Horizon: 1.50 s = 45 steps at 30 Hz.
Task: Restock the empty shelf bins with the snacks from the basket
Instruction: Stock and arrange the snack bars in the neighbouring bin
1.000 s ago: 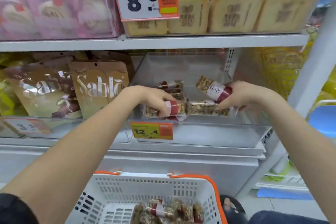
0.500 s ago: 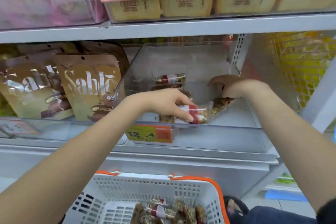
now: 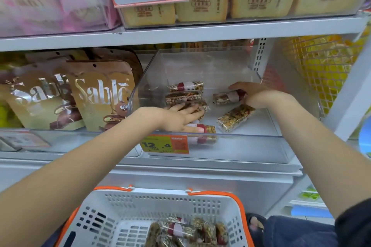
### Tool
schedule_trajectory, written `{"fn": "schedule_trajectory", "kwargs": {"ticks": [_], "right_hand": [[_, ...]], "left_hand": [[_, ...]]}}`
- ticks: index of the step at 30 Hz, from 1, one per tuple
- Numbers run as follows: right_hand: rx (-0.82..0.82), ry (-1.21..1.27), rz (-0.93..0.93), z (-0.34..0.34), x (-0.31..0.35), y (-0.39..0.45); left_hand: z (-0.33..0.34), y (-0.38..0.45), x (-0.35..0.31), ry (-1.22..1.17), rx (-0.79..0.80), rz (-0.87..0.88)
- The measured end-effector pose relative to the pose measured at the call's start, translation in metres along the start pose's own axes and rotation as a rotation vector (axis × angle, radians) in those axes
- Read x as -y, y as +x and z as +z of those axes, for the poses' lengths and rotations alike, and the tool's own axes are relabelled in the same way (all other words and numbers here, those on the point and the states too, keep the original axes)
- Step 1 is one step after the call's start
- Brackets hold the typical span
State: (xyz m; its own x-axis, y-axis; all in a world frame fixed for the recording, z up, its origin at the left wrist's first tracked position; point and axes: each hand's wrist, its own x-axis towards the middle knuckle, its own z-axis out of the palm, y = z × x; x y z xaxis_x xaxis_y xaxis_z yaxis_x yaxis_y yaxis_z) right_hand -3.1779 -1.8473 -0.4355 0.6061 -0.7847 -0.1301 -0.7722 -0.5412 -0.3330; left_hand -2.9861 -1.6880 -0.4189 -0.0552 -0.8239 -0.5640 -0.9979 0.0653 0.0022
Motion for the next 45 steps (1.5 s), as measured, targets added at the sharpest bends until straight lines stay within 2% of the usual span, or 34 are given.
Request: {"fn": "schedule_trajectory", "kwargs": {"ticks": [3,6,9,13,16,19,23,28,33,36,38,40,42,45], "right_hand": [[0.012,0.016,-0.086,-0.002,0.007,-0.006],[0.165,-0.014,-0.158,0.0,0.01,-0.021],[0.259,-0.172,-0.179,0.008,0.005,-0.035],[0.165,-0.237,-0.122,0.011,0.005,-0.04],[0.125,-0.219,-0.025,0.012,0.002,-0.039],[0.104,-0.239,0.01,0.012,0.0,-0.037],[0.104,-0.171,-0.02,0.013,0.003,-0.035],[-0.054,-0.009,-0.132,0.012,0.005,-0.029],[-0.009,-0.08,-0.202,0.015,0.006,-0.029],[-0.15,-0.019,-0.23,0.008,0.013,-0.042],[-0.256,0.04,-0.255,0.001,0.02,-0.059],[-0.307,0.109,-0.293,-0.001,0.033,-0.087],[-0.337,0.17,-0.373,0.008,0.049,-0.119],[-0.428,0.114,-0.474,0.039,0.069,-0.162]], "left_hand": [[0.004,0.004,0.005,-0.179,-0.006,0.063],[0.004,0.007,0.01,-0.206,-0.08,0.054],[-0.002,0.003,0.009,-0.23,-0.144,0.059],[-0.016,-0.003,0.006,-0.308,0.023,0.034],[-0.024,0.001,0.008,-0.282,0.064,-0.008],[-0.021,0.011,0.011,-0.32,-0.077,-0.047],[-0.011,0.019,0.011,-0.252,-0.231,0.028],[-0.011,0.015,0.019,-0.257,-0.382,0.054],[-0.008,0.013,0.026,-0.282,-0.355,0.061],[-0.003,0.001,0.025,-0.289,-0.341,0.044],[0.004,-0.014,0.021,-0.303,-0.474,0.01],[0.013,-0.034,0.012,-0.395,-0.701,-0.007],[0.028,-0.058,-0.001,-0.454,-0.92,0.047],[0.068,-0.079,-0.017,-0.358,-1.246,0.159]]}}
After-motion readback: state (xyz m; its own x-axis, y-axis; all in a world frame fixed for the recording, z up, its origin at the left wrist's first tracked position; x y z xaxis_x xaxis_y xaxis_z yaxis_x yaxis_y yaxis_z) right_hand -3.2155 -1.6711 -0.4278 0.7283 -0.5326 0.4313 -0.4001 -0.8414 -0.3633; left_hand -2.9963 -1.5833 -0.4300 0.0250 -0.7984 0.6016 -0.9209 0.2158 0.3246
